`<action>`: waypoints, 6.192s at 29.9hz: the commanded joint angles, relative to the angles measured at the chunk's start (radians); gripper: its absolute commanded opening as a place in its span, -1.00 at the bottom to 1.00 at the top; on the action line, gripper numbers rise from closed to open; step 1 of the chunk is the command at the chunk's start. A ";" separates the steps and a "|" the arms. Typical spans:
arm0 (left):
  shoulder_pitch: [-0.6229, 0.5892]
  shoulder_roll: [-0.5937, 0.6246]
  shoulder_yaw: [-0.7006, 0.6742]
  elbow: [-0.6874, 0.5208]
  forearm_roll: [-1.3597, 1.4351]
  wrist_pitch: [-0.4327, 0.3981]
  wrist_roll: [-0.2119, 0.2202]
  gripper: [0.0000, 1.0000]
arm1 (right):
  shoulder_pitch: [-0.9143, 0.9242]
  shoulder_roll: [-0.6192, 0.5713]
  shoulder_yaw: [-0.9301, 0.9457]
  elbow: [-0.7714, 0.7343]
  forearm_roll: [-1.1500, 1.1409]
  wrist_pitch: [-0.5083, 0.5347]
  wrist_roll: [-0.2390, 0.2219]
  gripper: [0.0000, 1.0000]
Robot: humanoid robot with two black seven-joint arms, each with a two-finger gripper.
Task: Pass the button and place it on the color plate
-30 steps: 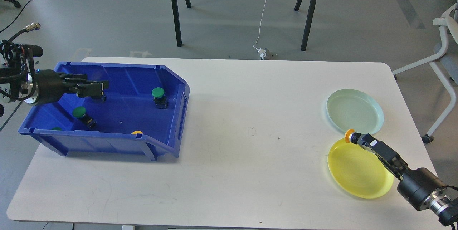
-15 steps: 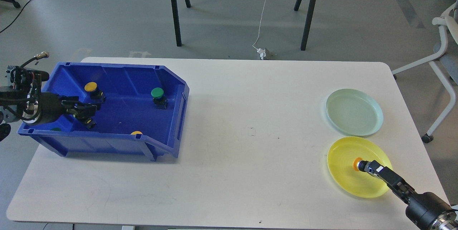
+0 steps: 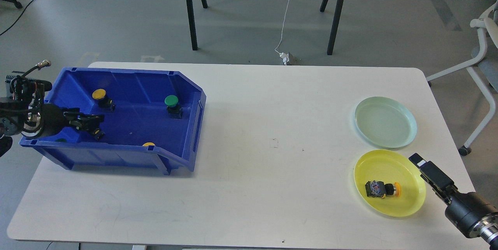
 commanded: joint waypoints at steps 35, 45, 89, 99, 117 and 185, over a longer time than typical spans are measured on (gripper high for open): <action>0.019 -0.061 0.055 0.087 -0.008 -0.005 0.000 -0.21 | -0.006 -0.014 0.083 0.086 0.203 0.004 0.000 0.89; -0.005 -0.052 0.037 0.051 -0.025 -0.014 0.000 -0.94 | -0.008 -0.011 0.089 0.086 0.205 0.002 0.000 0.89; -0.059 -0.193 -0.275 -0.565 -0.977 -0.255 0.000 -0.91 | 0.861 0.410 -0.252 0.019 0.793 0.497 0.000 0.92; -0.059 -0.195 -0.275 -0.563 -0.977 -0.255 0.000 -0.90 | 0.854 0.448 -0.290 -0.013 0.863 0.590 0.000 0.91; -0.059 -0.195 -0.272 -0.563 -0.976 -0.255 0.000 -0.90 | 0.902 0.595 -0.309 -0.148 0.904 0.614 0.000 0.77; -0.056 -0.191 -0.279 -0.563 -0.977 -0.255 0.000 0.21 | 0.953 0.664 -0.370 -0.225 0.893 0.642 0.000 -0.97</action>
